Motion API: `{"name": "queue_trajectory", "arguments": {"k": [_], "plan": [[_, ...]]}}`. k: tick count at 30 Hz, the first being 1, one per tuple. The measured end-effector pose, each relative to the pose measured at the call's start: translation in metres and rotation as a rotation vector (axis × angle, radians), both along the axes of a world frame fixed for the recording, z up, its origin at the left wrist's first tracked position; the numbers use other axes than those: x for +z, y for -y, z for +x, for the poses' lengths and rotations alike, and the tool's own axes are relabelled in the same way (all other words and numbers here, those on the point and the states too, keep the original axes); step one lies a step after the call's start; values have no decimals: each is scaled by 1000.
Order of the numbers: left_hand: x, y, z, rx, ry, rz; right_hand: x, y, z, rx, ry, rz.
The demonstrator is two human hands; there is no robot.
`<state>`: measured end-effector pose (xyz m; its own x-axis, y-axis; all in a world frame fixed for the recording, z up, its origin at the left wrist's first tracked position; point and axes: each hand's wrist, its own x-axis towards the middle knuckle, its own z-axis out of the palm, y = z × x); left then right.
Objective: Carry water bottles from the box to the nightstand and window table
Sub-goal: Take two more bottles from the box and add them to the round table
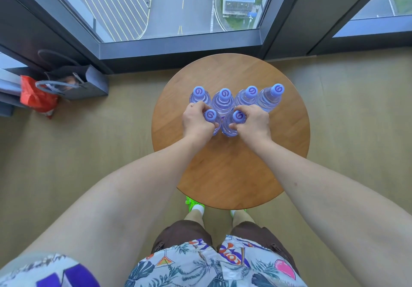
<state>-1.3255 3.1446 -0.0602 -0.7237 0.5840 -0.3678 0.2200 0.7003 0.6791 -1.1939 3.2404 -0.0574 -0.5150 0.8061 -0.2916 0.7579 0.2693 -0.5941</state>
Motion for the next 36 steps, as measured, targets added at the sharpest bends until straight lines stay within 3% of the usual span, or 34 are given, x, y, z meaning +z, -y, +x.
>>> {"name": "queue_trajectory", "arguments": {"k": [11,24,30,36], "plan": [[4,4,9,-29,-22,-49,13,-10,1,142,96,-94],[62,58,31,158,-131,-128,69,3,-13,387,114,49],[110,136,18,250,-215,-151,117,76,-48,560,52,145],[146,289,18,409,-260,-169,151,222,-69,792,43,223]]}}
